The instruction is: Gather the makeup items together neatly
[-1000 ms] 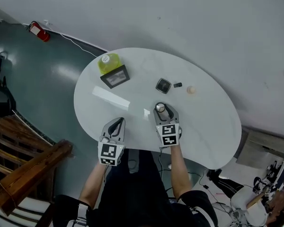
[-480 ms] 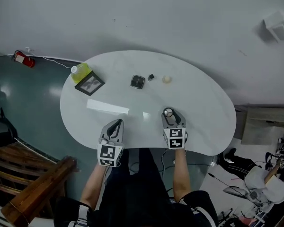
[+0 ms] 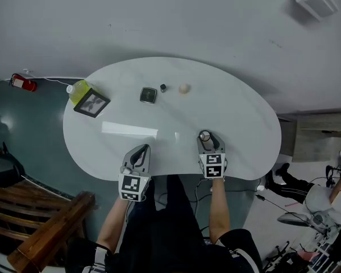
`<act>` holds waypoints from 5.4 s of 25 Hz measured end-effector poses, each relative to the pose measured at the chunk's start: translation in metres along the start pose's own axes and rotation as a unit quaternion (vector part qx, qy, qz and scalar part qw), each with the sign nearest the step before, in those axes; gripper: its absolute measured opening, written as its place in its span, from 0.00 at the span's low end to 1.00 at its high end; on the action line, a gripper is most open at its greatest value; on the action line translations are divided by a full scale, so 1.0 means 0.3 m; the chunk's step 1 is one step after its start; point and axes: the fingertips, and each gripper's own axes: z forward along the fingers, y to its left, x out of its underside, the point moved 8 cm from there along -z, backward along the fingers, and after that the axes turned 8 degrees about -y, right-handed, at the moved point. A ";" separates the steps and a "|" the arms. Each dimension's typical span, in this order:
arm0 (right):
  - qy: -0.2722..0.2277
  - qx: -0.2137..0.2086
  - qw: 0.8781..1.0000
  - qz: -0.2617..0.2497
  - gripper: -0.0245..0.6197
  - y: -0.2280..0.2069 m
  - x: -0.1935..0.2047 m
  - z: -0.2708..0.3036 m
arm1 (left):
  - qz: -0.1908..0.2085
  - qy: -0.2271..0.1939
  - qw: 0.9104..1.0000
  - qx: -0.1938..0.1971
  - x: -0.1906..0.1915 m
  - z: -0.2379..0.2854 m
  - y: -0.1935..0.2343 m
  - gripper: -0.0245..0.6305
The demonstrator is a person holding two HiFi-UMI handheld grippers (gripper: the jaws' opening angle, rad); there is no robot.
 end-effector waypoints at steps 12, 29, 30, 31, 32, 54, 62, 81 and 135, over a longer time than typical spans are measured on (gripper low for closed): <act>0.019 -0.008 1.000 0.016 0.39 -0.077 0.098 0.020 | -0.005 0.016 1.000 0.000 0.030 0.038 -0.090 0.07; 0.003 -0.001 0.999 0.047 0.39 -0.099 0.104 -0.012 | 0.001 0.016 1.000 -0.003 0.030 0.013 -0.114 0.07; -0.001 0.001 0.999 0.047 0.39 -0.101 0.095 -0.020 | 0.003 0.013 1.000 -0.005 0.019 0.011 -0.114 0.07; -0.007 0.002 0.999 0.045 0.39 -0.101 0.084 -0.030 | 0.004 0.010 1.000 -0.006 0.007 0.009 -0.115 0.07; -0.014 0.004 0.999 0.044 0.39 -0.100 0.070 -0.041 | 0.006 0.007 1.000 -0.006 -0.005 0.005 -0.116 0.07; -0.248 0.010 0.968 0.021 0.22 0.122 -0.442 -0.484 | 0.058 -0.139 0.989 -0.001 -0.395 -0.214 -0.118 0.07; -0.282 0.022 0.959 0.007 0.11 0.233 -0.482 -0.576 | 0.069 -0.161 0.985 0.010 -0.432 -0.293 -0.112 0.07; -0.278 0.025 0.960 -0.002 0.09 0.349 -0.487 -0.577 | 0.063 -0.166 0.984 0.031 -0.414 -0.338 -0.049 0.07; -0.118 -0.099 0.988 0.005 0.29 0.269 -0.609 0.452 | -0.042 -0.017 0.997 -0.068 -0.240 0.200 0.436 0.07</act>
